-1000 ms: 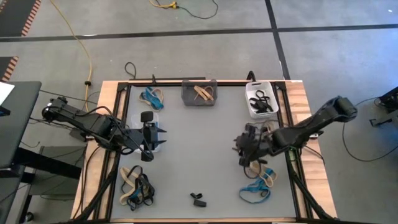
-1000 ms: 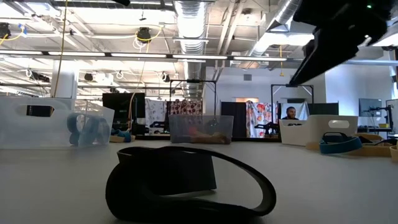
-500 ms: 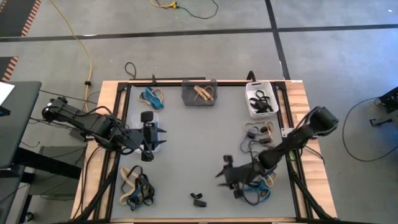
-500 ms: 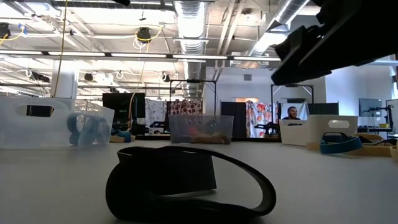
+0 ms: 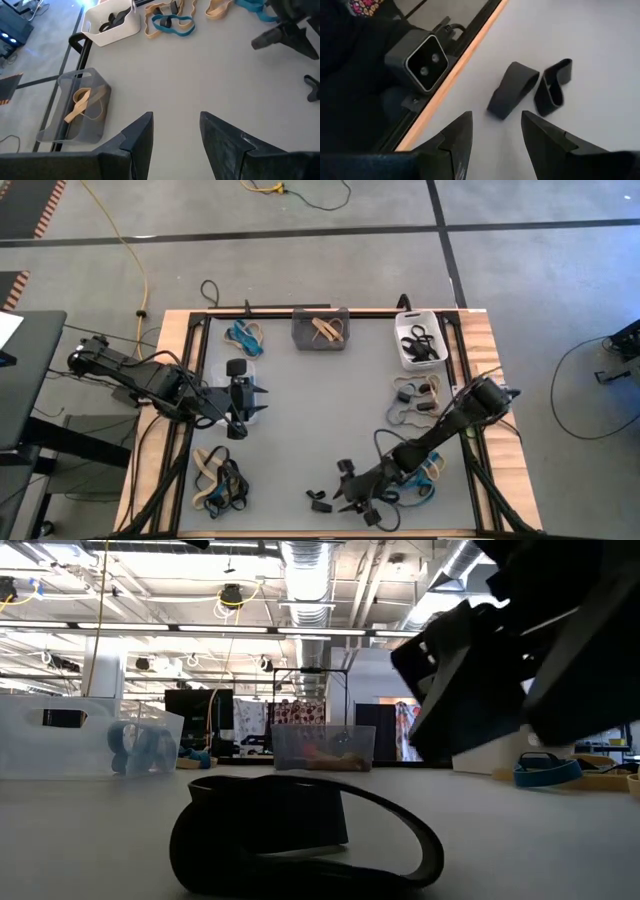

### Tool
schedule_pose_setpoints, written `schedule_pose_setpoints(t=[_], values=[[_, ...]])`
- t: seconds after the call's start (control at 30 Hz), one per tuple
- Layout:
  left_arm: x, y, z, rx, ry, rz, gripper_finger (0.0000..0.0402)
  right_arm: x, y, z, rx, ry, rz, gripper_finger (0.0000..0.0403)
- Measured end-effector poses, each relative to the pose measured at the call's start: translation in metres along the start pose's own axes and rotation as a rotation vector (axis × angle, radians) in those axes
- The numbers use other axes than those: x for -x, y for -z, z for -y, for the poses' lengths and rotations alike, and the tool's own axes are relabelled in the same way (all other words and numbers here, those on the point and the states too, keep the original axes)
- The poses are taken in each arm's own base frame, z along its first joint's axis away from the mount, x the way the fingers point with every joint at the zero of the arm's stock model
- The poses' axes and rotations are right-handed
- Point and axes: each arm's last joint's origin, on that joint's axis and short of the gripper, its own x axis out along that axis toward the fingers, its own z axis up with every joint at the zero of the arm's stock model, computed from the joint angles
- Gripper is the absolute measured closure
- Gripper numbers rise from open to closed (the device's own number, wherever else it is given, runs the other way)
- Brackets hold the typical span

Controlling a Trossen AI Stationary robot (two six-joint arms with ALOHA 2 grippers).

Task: Sort rubber bands into baskets
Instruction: Put the black rubber band into the white bin

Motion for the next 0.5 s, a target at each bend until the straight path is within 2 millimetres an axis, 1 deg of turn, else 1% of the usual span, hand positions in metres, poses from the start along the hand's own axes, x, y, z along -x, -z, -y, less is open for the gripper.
schedule_pose_setpoints(t=[0.17,0.33,0.4,0.5], values=[[0.0,0.0,0.0,0.001,0.0,0.002,0.0248,-0.014,-0.001,0.001,-0.015,0.025,-0.051,0.0207],[0.0,0.0,0.0,0.001,0.0,0.003,0.0248,-0.024,-0.006,0.009,-0.05,0.048,-0.048,0.0207],[0.0,0.0,0.0,0.001,0.0,0.003,0.0248,-0.029,-0.005,0.013,-0.057,0.057,-0.058,0.0207],[0.0,0.0,0.0,0.001,0.001,0.003,0.0248,-0.037,-0.006,0.014,-0.062,0.033,-0.061,0.0207]])
